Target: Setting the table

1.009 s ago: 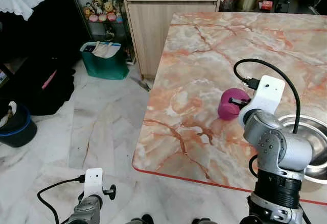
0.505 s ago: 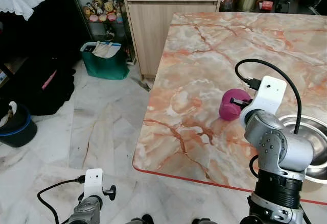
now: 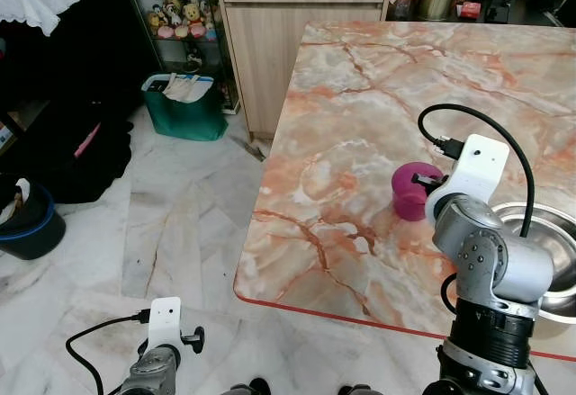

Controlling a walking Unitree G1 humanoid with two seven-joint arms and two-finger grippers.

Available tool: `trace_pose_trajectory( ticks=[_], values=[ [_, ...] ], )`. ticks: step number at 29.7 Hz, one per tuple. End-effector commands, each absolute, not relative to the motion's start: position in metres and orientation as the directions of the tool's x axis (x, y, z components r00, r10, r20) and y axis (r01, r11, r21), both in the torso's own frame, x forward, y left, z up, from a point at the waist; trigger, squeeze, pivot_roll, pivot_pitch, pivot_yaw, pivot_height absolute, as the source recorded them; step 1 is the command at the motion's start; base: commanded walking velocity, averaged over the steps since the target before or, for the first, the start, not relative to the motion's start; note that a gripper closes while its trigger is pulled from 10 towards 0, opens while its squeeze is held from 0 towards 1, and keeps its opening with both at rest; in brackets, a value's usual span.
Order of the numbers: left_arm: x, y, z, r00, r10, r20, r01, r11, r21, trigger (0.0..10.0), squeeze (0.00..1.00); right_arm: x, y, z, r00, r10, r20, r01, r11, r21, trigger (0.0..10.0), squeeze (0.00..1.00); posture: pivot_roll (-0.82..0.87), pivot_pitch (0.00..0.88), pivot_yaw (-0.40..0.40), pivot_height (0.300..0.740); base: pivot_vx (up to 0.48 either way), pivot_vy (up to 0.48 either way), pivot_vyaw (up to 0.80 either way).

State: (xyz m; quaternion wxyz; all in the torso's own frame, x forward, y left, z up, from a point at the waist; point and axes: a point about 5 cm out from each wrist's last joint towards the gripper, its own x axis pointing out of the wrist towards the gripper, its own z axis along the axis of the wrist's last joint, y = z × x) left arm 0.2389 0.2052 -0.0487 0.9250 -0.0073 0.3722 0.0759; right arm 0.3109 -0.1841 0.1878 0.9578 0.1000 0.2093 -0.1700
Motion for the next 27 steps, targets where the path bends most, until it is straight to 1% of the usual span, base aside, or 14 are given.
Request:
trace_pose_trajectory(
  ticks=[1, 2, 4, 14, 21, 27],
  values=[
    [0.230, 0.209, -0.055, 0.682, 0.135, -0.719, -0.140, 0.989, 0.052, 10.0, 0.00, 0.310, -0.185, 0.191, 0.856, -0.295, -0.424, 0.379, 0.917, 0.127, 10.0, 0.64, -0.13, 0.154, 0.044, 0.740, 0.000, 0.000, 0.00],
    [0.230, 0.209, -0.054, 0.682, 0.135, -0.719, -0.140, 0.989, 0.053, 10.0, 0.00, 0.310, -0.185, 0.191, 0.856, -0.296, -0.424, 0.379, 0.916, 0.127, 10.0, 0.91, -0.13, 0.154, 0.045, 0.740, 0.000, 0.000, 0.00],
    [0.231, 0.208, -0.054, 0.684, 0.135, -0.717, -0.139, 0.989, 0.054, 10.0, 0.00, 0.310, -0.186, 0.191, 0.856, -0.301, -0.421, 0.385, 0.914, 0.129, 10.0, 0.00, -0.13, 0.154, 0.046, 0.740, 0.000, 0.000, 0.00],
    [0.232, 0.206, -0.053, 0.688, 0.134, -0.713, -0.135, 0.989, 0.056, 10.0, 0.00, 0.313, -0.193, 0.200, 0.864, -0.343, -0.369, 0.419, 0.896, 0.147, 10.0, 0.00, -0.13, 0.152, 0.047, 0.740, 0.000, 0.000, 0.00],
    [0.233, 0.207, -0.053, 0.689, 0.135, -0.712, -0.136, 0.989, 0.056, 10.0, 0.00, 0.313, -0.206, 0.207, 0.855, -0.393, -0.339, 0.456, 0.881, 0.128, 10.0, 0.00, -0.13, 0.150, 0.048, 0.740, 0.000, 0.000, 0.00],
    [0.233, 0.208, -0.053, 0.689, 0.136, -0.712, -0.135, 0.989, 0.058, 10.0, 0.00, 0.314, -0.207, 0.210, 0.859, -0.398, -0.322, 0.454, 0.883, 0.117, 10.0, 0.00, -0.13, 0.151, 0.051, 0.740, 0.000, 0.000, 0.00]
  ],
)
